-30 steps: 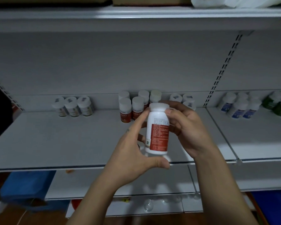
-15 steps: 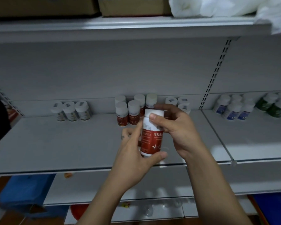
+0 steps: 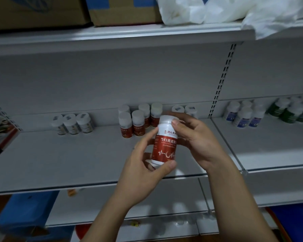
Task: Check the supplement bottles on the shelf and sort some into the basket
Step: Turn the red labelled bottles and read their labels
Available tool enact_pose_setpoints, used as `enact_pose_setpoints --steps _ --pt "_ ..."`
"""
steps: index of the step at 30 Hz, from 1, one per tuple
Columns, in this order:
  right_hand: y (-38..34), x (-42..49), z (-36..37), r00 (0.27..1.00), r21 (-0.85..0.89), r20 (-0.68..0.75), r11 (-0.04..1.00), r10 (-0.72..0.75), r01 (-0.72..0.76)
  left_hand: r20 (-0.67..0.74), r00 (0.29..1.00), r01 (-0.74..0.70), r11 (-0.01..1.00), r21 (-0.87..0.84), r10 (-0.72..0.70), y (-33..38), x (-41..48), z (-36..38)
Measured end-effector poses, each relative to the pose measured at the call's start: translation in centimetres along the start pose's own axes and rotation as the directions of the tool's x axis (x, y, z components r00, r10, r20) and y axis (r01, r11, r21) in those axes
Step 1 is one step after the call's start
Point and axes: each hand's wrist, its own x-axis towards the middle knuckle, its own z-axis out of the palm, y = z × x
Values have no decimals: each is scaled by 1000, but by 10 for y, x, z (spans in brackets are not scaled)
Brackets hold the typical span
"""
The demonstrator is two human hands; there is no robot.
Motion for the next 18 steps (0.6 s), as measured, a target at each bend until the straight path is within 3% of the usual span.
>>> enact_pose_setpoints --steps 12,18 --pt "5 -3 -7 988 -62 -137 996 -75 67 14 999 -53 964 259 51 -8 10 14" --pt "7 2 -6 991 -50 -121 997 -63 57 -43 998 -42 973 228 54 -11 13 12"
